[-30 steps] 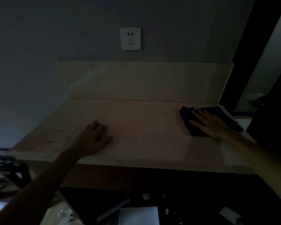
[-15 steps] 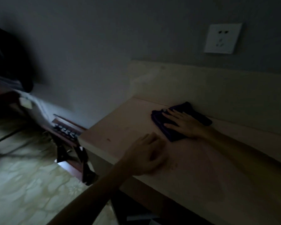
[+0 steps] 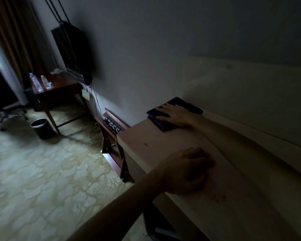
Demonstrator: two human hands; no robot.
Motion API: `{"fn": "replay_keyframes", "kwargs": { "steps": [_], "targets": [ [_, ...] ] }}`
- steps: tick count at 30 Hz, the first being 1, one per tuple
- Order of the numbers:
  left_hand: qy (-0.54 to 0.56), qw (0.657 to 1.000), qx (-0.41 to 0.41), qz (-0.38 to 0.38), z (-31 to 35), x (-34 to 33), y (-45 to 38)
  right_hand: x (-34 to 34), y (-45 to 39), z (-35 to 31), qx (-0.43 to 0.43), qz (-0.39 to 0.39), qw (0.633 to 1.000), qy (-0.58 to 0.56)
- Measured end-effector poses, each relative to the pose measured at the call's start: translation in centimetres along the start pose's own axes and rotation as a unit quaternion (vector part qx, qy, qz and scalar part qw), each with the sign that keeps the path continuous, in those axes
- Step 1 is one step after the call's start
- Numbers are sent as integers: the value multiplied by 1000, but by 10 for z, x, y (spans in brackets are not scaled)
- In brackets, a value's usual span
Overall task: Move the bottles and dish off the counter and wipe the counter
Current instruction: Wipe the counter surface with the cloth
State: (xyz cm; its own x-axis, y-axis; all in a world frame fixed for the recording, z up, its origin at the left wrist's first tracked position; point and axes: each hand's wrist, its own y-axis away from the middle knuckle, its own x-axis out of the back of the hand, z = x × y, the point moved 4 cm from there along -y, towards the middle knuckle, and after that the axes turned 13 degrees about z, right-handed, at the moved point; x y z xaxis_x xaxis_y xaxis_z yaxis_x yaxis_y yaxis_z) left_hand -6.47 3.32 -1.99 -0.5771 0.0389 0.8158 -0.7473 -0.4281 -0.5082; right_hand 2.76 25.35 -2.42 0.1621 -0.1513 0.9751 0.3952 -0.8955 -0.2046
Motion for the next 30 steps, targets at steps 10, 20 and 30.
{"fn": "replay_keyframes", "kwargs": {
  "steps": [10,20,30],
  "targets": [
    [-15,999,-20,35,1,1,2,35,139,36,-74,6,997,6],
    [-53,995,-48,72,14,4,7,97,416,58,-289,28,955,54],
    [-72,996,-49,-19,-8,-8,4,134,620,-18,-522,51,848,76]
  ]
}}
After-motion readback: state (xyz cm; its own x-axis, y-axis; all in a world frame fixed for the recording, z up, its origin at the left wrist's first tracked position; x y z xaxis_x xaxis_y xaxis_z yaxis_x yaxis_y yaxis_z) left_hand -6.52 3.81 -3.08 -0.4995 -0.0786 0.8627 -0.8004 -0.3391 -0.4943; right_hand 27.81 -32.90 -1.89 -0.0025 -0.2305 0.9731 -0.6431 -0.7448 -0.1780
